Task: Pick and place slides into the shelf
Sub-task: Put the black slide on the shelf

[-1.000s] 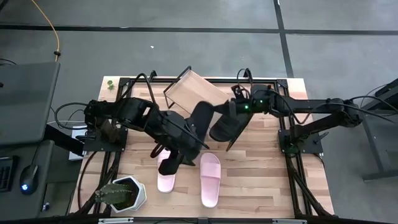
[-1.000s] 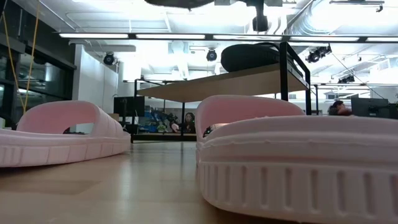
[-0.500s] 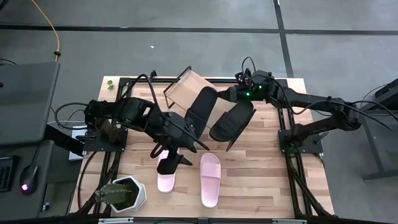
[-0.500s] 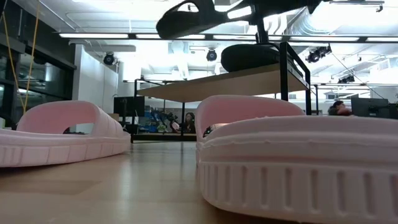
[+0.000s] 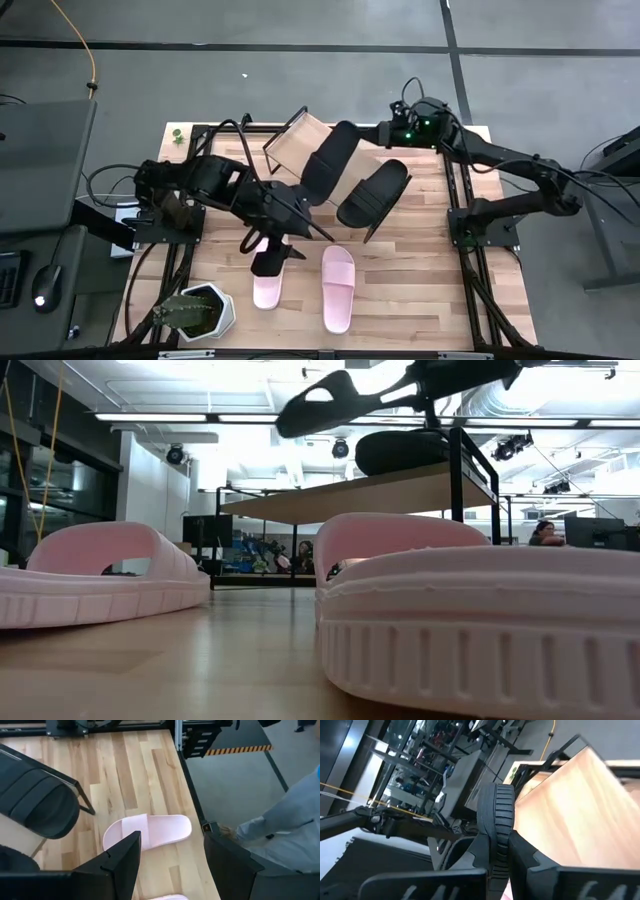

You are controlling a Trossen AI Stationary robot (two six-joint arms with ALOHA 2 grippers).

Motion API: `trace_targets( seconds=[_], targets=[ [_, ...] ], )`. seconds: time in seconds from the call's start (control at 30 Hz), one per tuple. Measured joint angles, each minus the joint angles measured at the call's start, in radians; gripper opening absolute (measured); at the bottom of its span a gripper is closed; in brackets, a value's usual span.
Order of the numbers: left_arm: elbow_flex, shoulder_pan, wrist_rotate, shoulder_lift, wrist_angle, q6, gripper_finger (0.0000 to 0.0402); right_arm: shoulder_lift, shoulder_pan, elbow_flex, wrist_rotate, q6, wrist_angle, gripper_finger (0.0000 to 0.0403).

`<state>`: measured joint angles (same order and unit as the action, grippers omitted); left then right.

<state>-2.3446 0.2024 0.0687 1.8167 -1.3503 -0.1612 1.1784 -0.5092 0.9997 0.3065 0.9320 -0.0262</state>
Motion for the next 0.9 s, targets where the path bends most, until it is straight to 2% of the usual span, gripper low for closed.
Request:
trace_targets(
  seconds=[0.17, 0.57, 0.9],
  targets=[
    [0.0, 0.0, -0.036, -0.001, -0.006, 0.0, 0.0205, -0.063, -0.032, 0.0, -0.002, -0.018, -0.06, 0.0007],
    [0.0, 0.0, -0.036, -0.001, -0.005, 0.0, 0.0205, -0.257, -0.06, 0.0, -0.072, -0.042, -0.22, 0.0007],
    [0.0, 0.0, -0.037, -0.001, 0.016, 0.018, 0.0205, -0.345, -0.008, 0.0, -0.134, -0.024, -0.171, 0.0007]
  ],
)
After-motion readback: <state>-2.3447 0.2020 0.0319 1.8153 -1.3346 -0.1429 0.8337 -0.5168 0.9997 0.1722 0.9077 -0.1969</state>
